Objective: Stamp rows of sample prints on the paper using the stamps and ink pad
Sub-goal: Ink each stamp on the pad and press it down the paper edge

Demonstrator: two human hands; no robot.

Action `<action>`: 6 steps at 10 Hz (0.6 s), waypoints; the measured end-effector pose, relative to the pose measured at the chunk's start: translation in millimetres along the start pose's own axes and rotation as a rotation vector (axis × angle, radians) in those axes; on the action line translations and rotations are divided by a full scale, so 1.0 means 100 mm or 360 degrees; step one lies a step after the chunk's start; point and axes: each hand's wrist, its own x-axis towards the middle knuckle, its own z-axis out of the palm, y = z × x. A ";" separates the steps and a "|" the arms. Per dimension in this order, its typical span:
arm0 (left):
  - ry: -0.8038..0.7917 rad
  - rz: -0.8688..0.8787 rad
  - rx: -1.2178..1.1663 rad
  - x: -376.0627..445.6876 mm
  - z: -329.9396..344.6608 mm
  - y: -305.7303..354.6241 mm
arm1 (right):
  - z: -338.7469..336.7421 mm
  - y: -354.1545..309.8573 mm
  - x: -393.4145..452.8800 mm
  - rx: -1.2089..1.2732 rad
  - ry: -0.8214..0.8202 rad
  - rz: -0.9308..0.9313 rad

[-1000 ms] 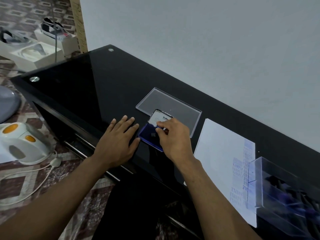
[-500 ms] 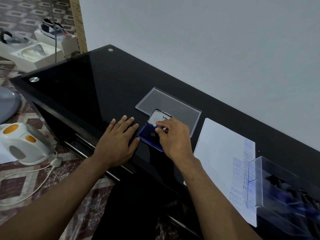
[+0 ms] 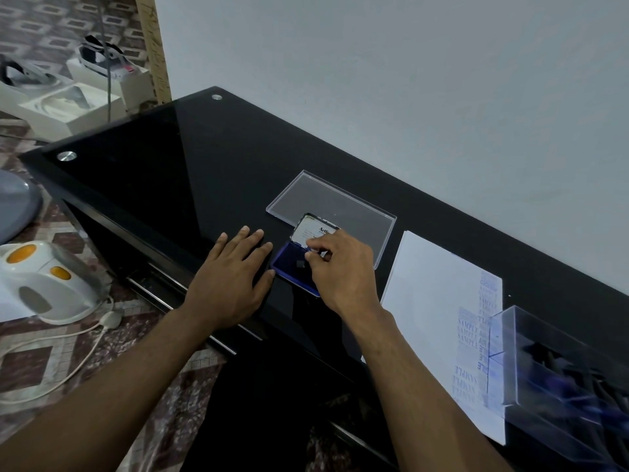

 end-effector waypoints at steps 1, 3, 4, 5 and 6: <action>-0.0003 -0.0002 0.0006 0.00 0.00 0.00 | 0.01 0.00 0.00 -0.0004 -0.0017 0.0019; -0.0008 -0.0001 0.0005 0.01 0.00 0.00 | -0.01 -0.01 0.02 -0.0091 -0.0032 0.0014; -0.0012 -0.0003 0.0011 0.00 0.00 0.00 | -0.03 -0.02 0.02 -0.0111 -0.0061 0.0001; -0.0022 -0.0008 0.0012 0.01 0.00 0.00 | -0.04 -0.03 0.03 -0.0124 -0.0073 0.0006; -0.0017 -0.0006 0.0005 0.00 0.00 0.00 | -0.02 -0.01 0.02 -0.0092 -0.0052 0.0003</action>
